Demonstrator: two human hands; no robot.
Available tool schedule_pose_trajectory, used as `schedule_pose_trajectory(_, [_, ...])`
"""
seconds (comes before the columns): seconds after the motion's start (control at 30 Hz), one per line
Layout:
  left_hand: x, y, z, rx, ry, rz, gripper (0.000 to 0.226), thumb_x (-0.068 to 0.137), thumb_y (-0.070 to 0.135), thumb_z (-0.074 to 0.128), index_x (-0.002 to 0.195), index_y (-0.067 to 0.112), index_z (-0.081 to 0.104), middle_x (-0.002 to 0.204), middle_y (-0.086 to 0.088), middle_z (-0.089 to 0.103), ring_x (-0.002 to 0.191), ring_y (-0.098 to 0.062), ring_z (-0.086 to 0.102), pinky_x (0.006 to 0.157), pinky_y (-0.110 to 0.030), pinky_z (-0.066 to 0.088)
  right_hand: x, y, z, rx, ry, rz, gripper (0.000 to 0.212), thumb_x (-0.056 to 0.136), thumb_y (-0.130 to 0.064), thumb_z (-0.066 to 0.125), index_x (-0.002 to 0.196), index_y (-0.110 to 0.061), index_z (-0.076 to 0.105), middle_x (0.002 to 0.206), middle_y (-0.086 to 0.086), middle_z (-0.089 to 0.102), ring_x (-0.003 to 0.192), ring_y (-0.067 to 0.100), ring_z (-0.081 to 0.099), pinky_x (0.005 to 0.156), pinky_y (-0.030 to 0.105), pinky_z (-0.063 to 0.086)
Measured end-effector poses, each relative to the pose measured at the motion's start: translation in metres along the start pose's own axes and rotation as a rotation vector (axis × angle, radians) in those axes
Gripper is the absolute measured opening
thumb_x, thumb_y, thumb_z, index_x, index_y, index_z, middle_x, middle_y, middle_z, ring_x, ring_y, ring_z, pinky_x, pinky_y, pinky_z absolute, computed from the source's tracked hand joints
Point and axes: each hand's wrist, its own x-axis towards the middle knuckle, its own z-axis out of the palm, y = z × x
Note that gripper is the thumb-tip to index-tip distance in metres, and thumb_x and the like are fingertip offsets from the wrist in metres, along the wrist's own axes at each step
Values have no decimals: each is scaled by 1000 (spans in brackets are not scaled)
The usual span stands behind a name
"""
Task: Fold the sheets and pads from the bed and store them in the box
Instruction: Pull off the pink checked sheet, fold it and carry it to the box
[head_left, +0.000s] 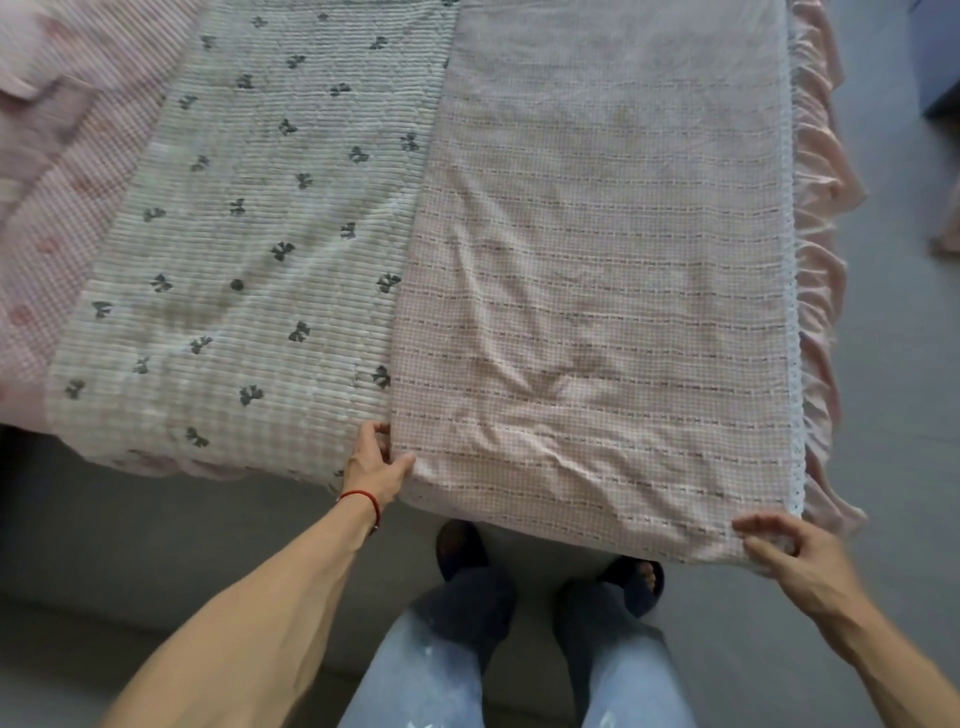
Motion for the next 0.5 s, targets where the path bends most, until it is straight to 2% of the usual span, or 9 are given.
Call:
schedule_pose_trajectory(0.07, [2,0,-7,16,8,14,28,86,17,79,105,17,59,92,1,69,88,-23,68,81,-37,57,1,1,-1,-5,5,-5,45,88,10,70,87,-35,78,93,-29,73,91,3,65,73,6,49])
schedule_pose_trajectory(0.13, [3,-13,-21,48,-21,69,14,88,22,77,92,12,71,89,-5,75,86,-27,70,78,-39,58,-1,6,-4,7,22,11,33,88,7,72,87,-25,80,97,-18,75,91,9,65,75,12,53])
schedule_pose_trajectory(0.17, [4,-18,-29,37,-51,85,14,88,29,77,90,14,75,88,-5,76,85,-27,72,78,-43,58,-3,8,-6,6,39,24,29,89,7,71,86,-21,80,97,-12,75,89,12,64,73,12,53])
schedule_pose_trajectory(0.27, [6,-24,-47,-47,-154,21,34,74,55,76,88,25,75,86,-4,77,87,-33,73,79,-51,59,0,22,-1,-2,90,72,33,89,17,65,80,-14,72,81,-1,69,74,15,57,58,4,44])
schedule_pose_trajectory(0.3, [8,-23,-46,-129,-187,-16,35,71,54,78,91,26,75,90,-5,77,92,-35,72,80,-51,59,3,24,4,-11,102,84,33,88,18,64,77,-13,70,77,2,67,72,18,55,56,6,43])
schedule_pose_trajectory(0.37, [7,-17,-42,-233,-223,-38,29,74,43,82,96,25,76,93,-2,78,95,-34,72,79,-47,60,8,20,11,-20,79,79,25,87,11,67,78,-12,69,78,6,66,73,23,53,61,19,46])
schedule_pose_trajectory(0.43, [4,-13,-40,-251,-176,-16,43,71,50,83,101,20,75,95,-4,78,92,-32,72,79,-50,60,10,20,13,-18,85,86,17,86,1,73,82,-16,71,81,7,68,72,22,53,65,31,45])
schedule_pose_trajectory(0.5, [-6,-19,-40,-188,-90,7,60,75,60,81,103,9,68,93,-6,74,84,-28,69,74,-44,57,2,24,10,-5,133,71,14,88,-7,76,85,-20,72,79,5,66,68,20,51,63,30,44])
